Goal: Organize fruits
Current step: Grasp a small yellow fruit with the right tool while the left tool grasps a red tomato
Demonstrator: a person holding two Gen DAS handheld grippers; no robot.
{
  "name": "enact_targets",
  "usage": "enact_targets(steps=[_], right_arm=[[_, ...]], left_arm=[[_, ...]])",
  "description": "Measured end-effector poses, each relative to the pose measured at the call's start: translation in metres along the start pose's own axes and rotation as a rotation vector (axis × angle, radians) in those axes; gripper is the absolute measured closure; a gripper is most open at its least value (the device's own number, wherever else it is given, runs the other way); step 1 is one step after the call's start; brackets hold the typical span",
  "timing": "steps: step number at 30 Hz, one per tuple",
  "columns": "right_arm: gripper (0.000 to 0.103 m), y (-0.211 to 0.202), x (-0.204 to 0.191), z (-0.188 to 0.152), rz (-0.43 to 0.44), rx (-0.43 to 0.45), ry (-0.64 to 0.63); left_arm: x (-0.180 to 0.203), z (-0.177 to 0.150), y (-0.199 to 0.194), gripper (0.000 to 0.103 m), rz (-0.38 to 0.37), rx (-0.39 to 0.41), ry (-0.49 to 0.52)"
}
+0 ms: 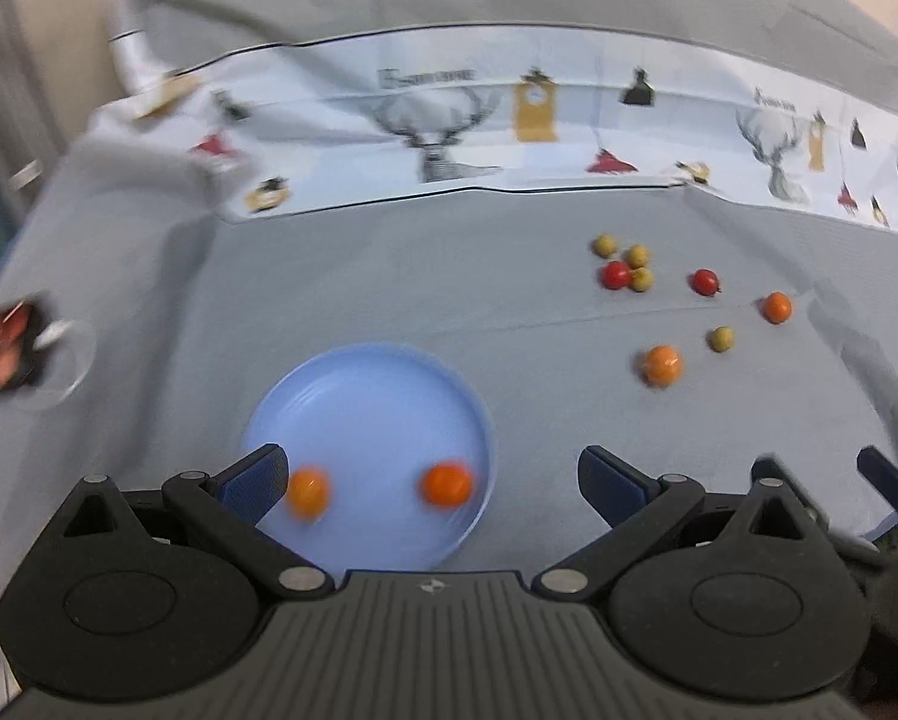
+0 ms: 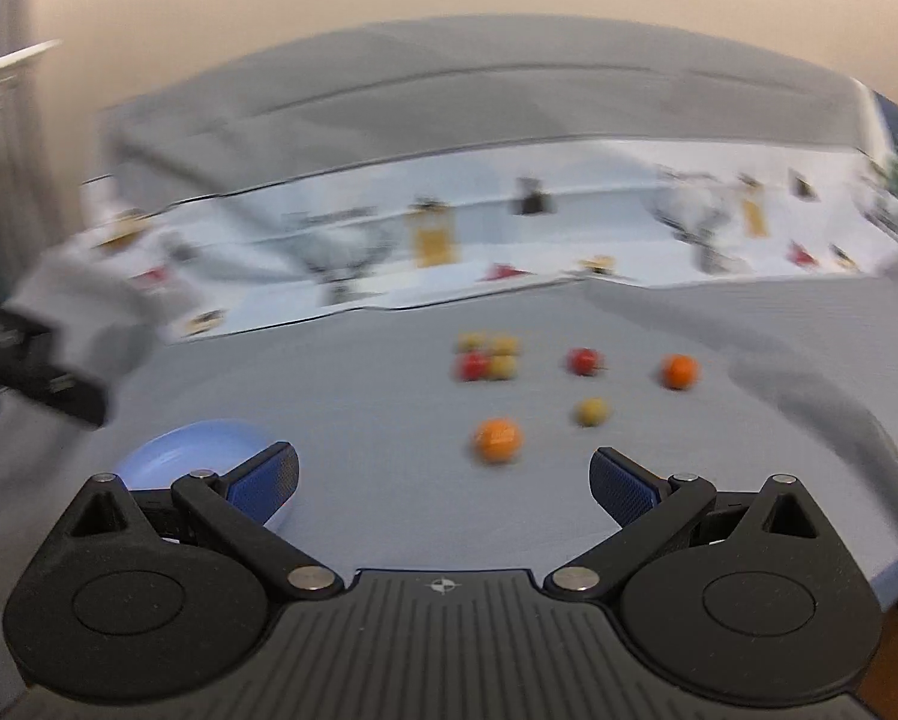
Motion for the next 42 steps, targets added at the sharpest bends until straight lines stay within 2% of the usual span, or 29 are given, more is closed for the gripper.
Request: enact_targets(steps=[4,9,14,17,21,28,30,32,33,34,36,38,42], right_arm=[[0.001,0.063,0.05,0.025,-0.093,-0.011,0.086],[0.001,0.157,0.106,0.042,-0.186,-0.06,0.156],[0.001,0.224,0.129,0.042,-0.161,-0.156,0.168],[0.001,0.244,0.132,0.039,-0.166,-0.202,0.151],[0.001,0.264,0.134,0.044,-0.214,-0.199,0.067],[0.001,0.266,0.137,0.049,-0.199,-0.178,0.065],[0.001,0.265,0.136,0.049,-0.201,-0.182,0.061],[0.012,0.262,0.134,0.048,-0.193,-0.183,0.056],[0.038,0.26,0.13,0.049,-0.179,-0.175,0.039],[0.074,0.257,0.124,0.05,-0.166,-0.155,0.01],[0.075,0.256,0.118,0.051,-0.151,-0.15,-0.021],[0.075,0.254,0.123,0.054,-0.14,-0.143,0.021],[0.075,0.248,0.139,0.061,-0.176,-0.091,0.091]], left_arm=[[0.039,0.06,0.052,0.0,-0.006,-0.031,0.074],[0.086,0.126,0.135,0.0,-0.027,-0.096,0.157],[0.121,0.167,0.217,0.0,-0.017,-0.172,0.22],[0.136,0.182,0.253,0.0,-0.015,-0.208,0.241],[0.153,0.2,0.281,0.0,-0.012,-0.213,0.271],[0.176,0.22,0.294,0.001,-0.012,-0.184,0.34],[0.179,0.221,0.292,0.005,-0.033,-0.179,0.344],[0.18,0.217,0.29,0.037,-0.066,-0.192,0.344],[0.18,0.216,0.285,0.049,-0.076,-0.193,0.339],[0.181,0.214,0.282,0.071,-0.076,-0.195,0.338],[0.178,0.215,0.277,0.071,-0.081,-0.189,0.319],[0.176,0.215,0.272,0.071,-0.085,-0.176,0.316],[0.174,0.211,0.255,0.071,-0.102,-0.146,0.308]])
Point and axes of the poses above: each gripper's, at about its wrist camera, not at the fingertips, and y roughly the way its jaws point, x to its right, z to its top, the point moved 8 cm from there along y, roughly the way its jaws point, and after that the axes turned 14 degrees about -x, right-handed, at the moved point
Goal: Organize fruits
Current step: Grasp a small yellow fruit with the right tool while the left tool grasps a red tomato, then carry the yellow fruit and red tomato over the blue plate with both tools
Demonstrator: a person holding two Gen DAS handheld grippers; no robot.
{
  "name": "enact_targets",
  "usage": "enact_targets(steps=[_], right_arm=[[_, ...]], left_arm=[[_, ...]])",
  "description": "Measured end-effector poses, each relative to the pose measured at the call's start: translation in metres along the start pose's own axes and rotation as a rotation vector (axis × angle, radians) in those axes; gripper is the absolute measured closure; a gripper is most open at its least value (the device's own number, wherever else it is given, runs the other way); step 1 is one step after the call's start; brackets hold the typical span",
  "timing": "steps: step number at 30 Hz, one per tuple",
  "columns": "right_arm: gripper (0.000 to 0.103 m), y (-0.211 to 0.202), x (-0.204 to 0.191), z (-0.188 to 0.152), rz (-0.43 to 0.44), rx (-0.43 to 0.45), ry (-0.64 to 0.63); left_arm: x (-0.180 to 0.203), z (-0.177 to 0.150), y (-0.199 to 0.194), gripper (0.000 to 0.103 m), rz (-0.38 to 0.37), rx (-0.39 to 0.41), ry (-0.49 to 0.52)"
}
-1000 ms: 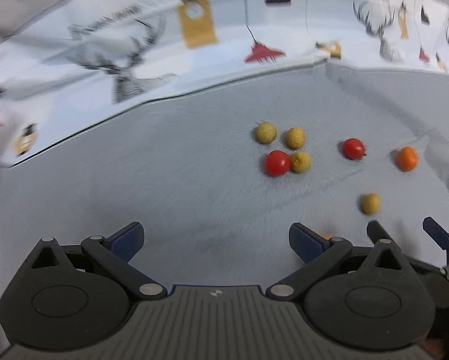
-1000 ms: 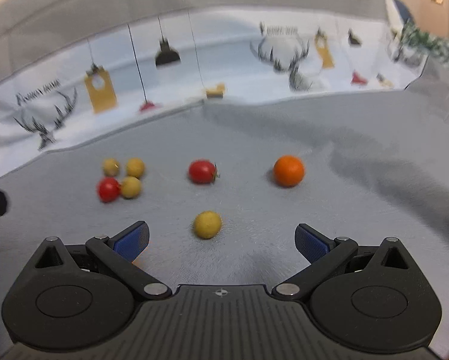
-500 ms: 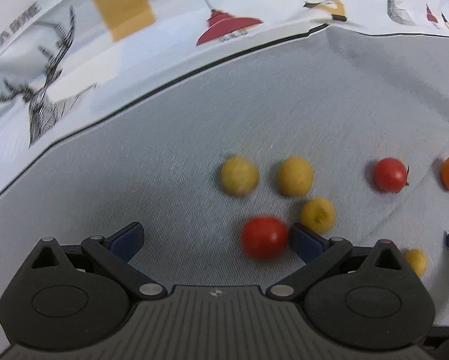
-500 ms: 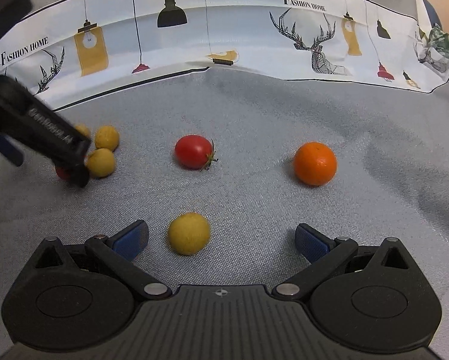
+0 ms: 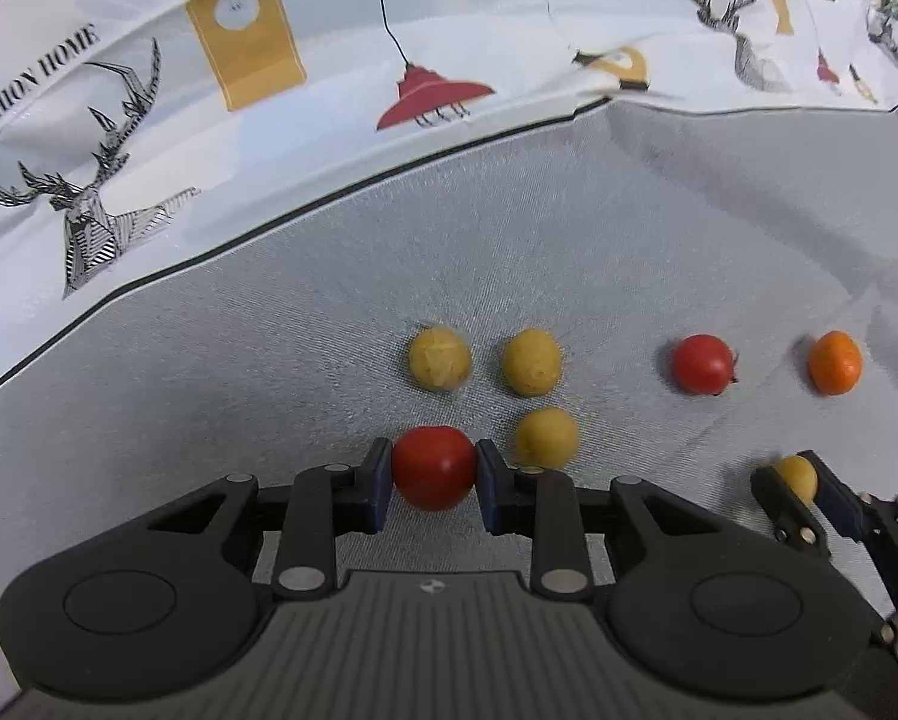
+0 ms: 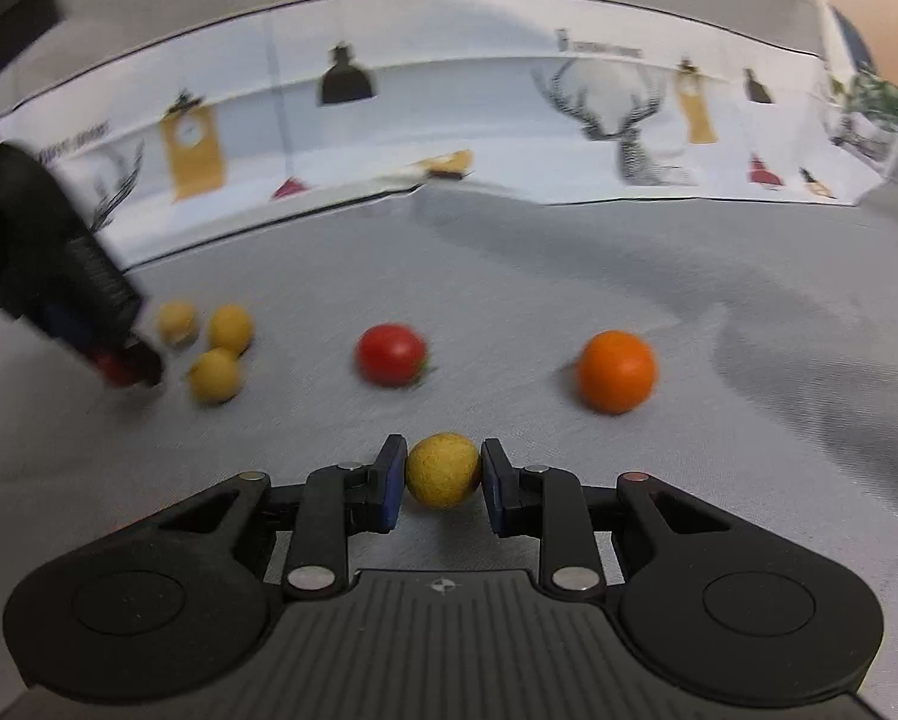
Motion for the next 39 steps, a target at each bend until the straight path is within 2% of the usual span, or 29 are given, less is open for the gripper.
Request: enact_targets(steps=[11,15,22,24,27,31,39], right_arm=[[0.075,0.0,0.003,0.001,0.006,0.007,0.029],[0.075,-0.002,0.008,0.002,-0.001,0.025,0.045],[0.075,-0.015,0.025,-0.005,-0.059,0.047,0.074],[0.075,-0.03,0.028,-0.008,-0.082,0.051,0.075],[0.075,-0.066,0.021,-0.012,-0.07,0.086,0.061],[0.075,-0.14,-0.008,-0.033,0.028,0.122,-0.004],[0.075,-0.287,-0.085,-0.094,0.384,0.07,-0.128]], left_arm=[[0.001,-0.026,-0.059,0.071,-0.05,0.09,-0.035],[-0.004,-0.046,-0.084,0.071,-0.049,0.108,-0.076],[-0.033,-0.113,-0.14,0.071,-0.026,0.114,-0.198],[-0.043,-0.138,-0.159,0.071,-0.022,0.119,-0.234],[-0.055,-0.18,-0.187,0.071,-0.018,0.133,-0.27],[-0.069,-0.24,-0.218,0.071,-0.016,0.142,-0.31],[-0.092,-0.357,-0.259,0.071,-0.046,0.162,-0.393]])
Point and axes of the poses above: each gripper's, at about its wrist camera, not at the fingertips, and y roughly the way its jaws point, x to its right, z to its top, the point moved 8 cm from there along y, roughly the way its jaws point, and after that the axes turned 14 degrees about -x, right-handed, at the moved point
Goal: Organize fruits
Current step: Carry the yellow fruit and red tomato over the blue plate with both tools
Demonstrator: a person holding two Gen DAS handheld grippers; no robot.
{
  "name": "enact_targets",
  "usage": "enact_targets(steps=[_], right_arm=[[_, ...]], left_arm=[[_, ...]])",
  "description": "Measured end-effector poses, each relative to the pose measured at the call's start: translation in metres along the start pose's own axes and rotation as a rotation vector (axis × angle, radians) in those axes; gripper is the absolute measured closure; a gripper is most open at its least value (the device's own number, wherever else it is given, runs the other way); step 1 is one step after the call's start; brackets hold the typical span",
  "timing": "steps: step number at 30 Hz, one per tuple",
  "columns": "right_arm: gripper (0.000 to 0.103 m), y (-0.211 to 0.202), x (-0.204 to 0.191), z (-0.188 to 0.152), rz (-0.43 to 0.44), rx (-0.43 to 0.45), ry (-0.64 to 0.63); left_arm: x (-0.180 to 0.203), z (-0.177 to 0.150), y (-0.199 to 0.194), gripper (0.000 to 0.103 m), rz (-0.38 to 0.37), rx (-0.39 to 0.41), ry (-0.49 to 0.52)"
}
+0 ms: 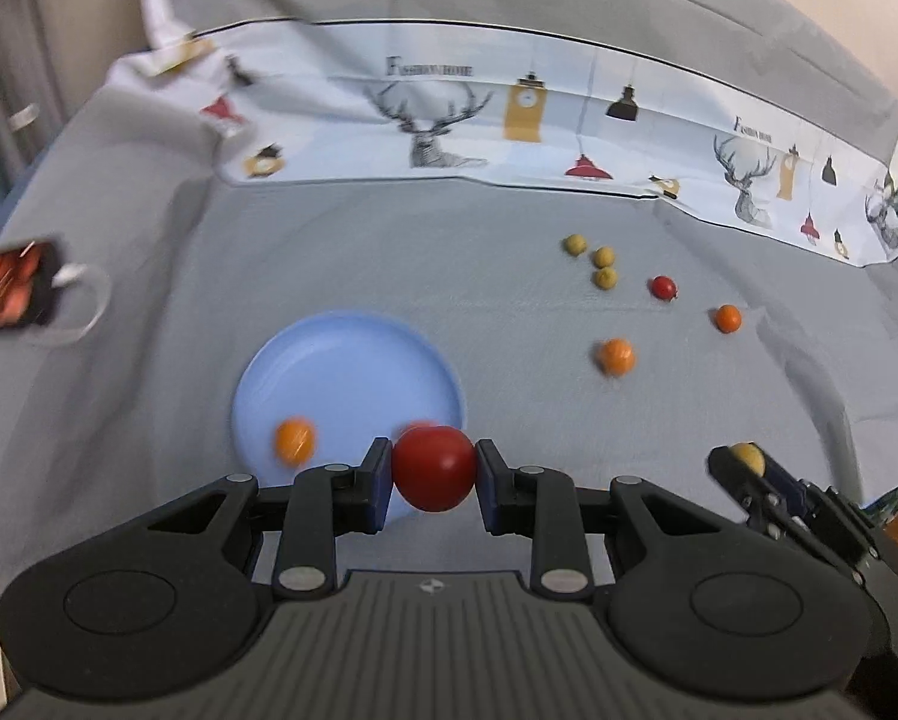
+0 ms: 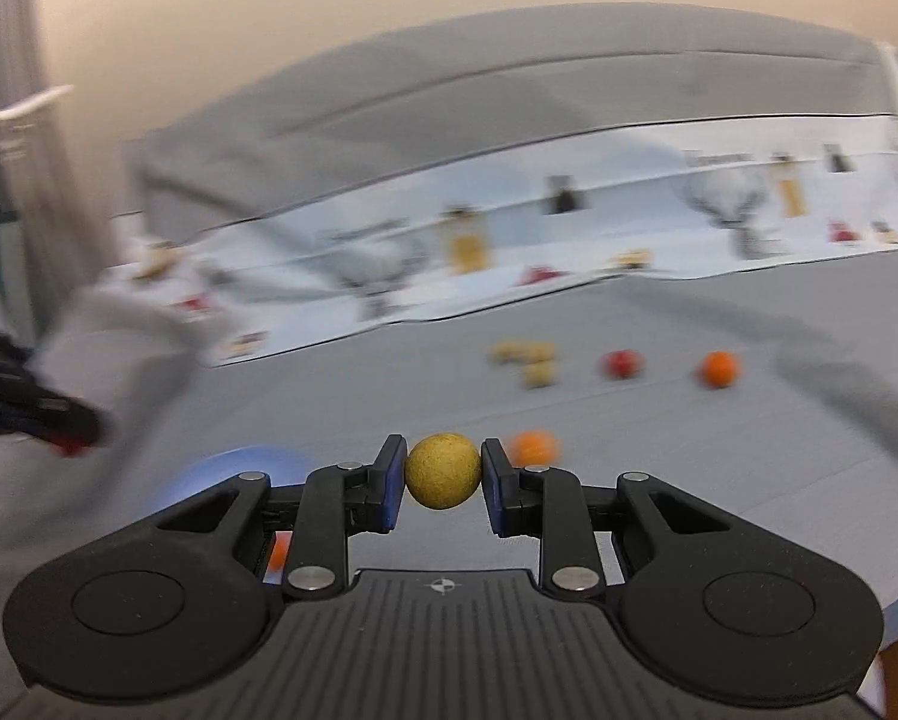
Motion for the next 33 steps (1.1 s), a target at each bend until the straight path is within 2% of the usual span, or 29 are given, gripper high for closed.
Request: enact_targets(steps=[5,11,16,24,33], right_arm=[[0.075,-0.038,-0.075,-0.014,0.129,-0.024,-0.133],[0.075,-0.06,-0.133,-0.039,0.143,-0.039,-0.312],[0.075,-0.071,-0.148,-0.042,0.104,-0.029,-0.354],[0.075,-0.078,-0.165,-0.05,0.065,-0.016,-0.413],[0.075,-0.075,-0.169,-0.051,0.05,-0.023,-0.438]], left_arm=[[-0.037,-0.05,-0.024,0.071,0.002,0.037,-0.056],[-0.07,-0.092,-0.043,0.071,0.0,0.096,-0.107],[-0.082,-0.109,-0.05,0.071,-0.035,0.115,-0.128],[-0.087,-0.112,-0.056,0.071,-0.065,0.145,-0.136],[-0.091,-0.112,-0.054,0.071,-0.068,0.139,-0.142]])
Point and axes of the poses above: each gripper's, at about its wrist camera, not at the fingertips, and y roughly the way its jaws point, x to its right, z to its top, the point moved 8 cm from there along y, roughly the way its jaws point, and after that the axes turned 14 degrees about -x, right-handed, at the moved point
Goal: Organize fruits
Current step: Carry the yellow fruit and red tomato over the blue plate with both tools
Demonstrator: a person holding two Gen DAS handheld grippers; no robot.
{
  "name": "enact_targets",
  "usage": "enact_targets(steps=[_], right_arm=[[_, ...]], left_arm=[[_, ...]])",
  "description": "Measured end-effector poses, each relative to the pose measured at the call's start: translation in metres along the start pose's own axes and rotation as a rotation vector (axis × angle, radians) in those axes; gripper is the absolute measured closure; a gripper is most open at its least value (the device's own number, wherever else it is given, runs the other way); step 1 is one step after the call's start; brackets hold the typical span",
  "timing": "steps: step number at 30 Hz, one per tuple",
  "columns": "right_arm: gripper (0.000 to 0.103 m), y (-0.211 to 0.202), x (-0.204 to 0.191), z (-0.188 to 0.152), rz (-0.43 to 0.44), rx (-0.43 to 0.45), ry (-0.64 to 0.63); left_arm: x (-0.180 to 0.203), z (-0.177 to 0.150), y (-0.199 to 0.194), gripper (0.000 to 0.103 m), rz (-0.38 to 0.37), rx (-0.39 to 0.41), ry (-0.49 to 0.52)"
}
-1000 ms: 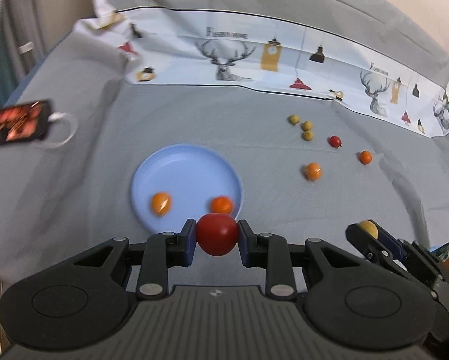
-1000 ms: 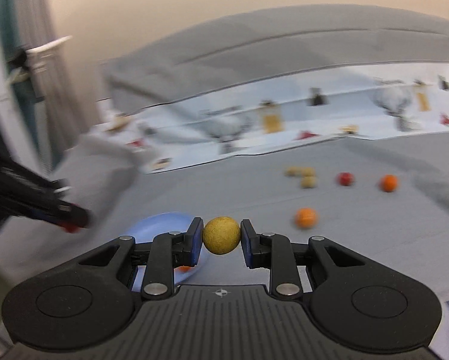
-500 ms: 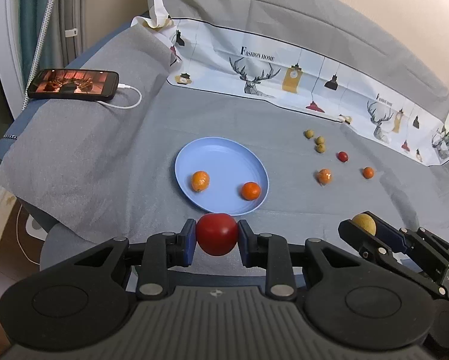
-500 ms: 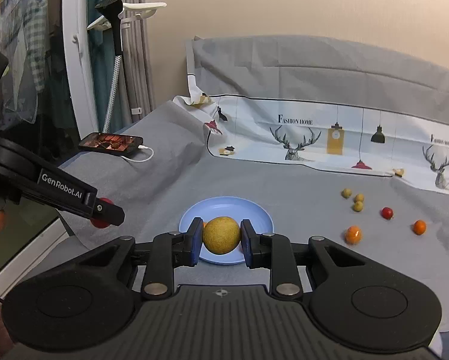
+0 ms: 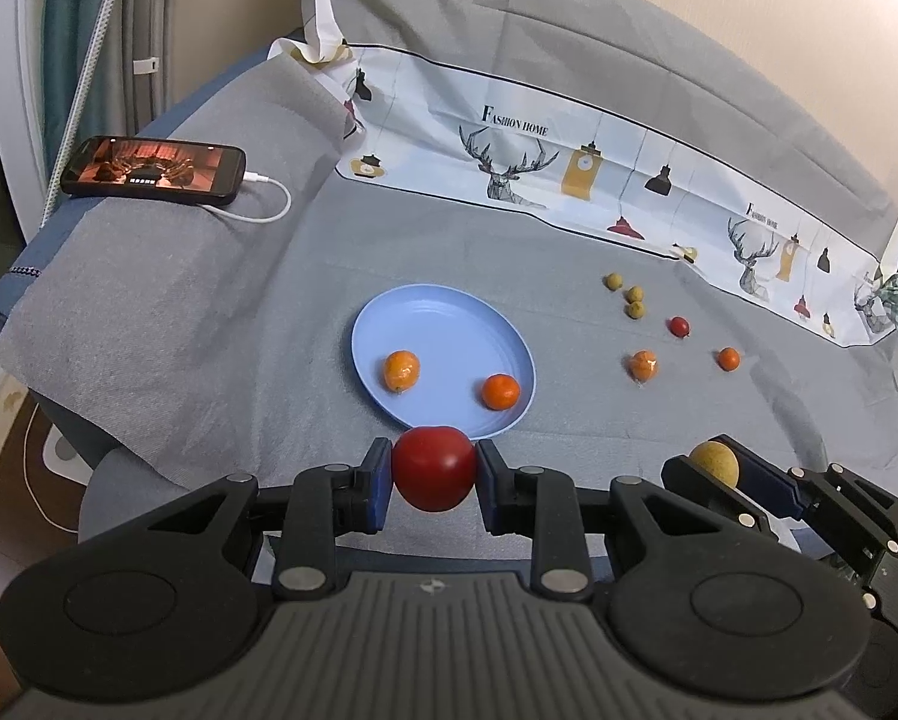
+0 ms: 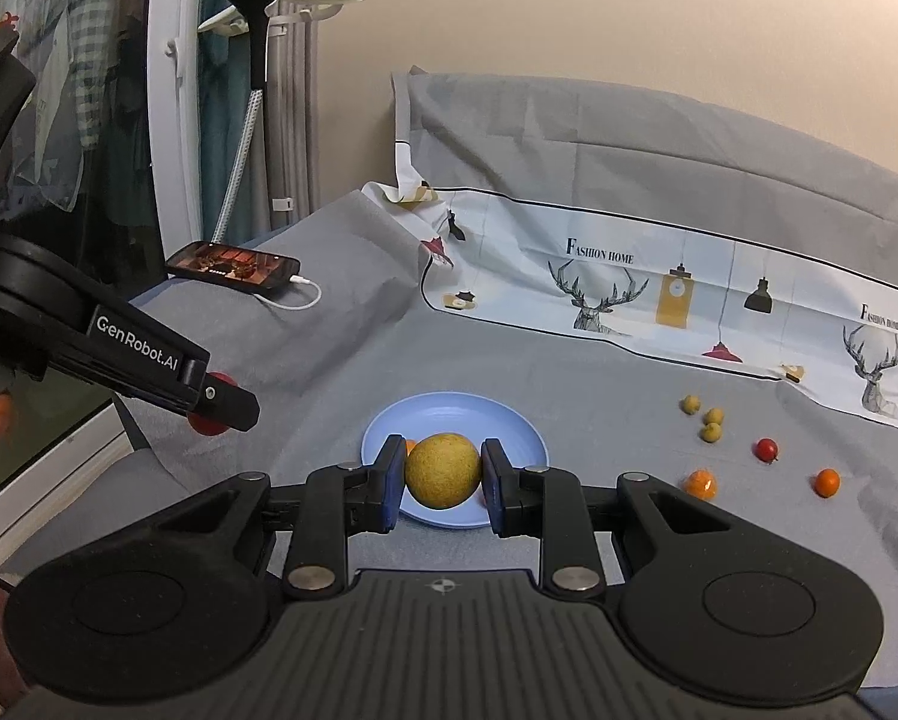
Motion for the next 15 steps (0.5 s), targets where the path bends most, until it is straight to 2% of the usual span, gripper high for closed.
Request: enact_targets(steps=[15], right_arm=[[0.075,0.0088,0.0005,0.0004,0.005,-0.018,0.005]], left_arm=[[-0.0022,0.0029,0.0081,0.071,0.018,-0.025,-0.008]])
Point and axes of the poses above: each gripper's, at about its wrist camera, not at the fingertips, and y roughly the way its jaws point, x to its right, z to its top, the point moved 8 cm from there along y, roughly the way its jaws point, and after that the axes turned 14 degrees about -x, right-handed, at the moved point
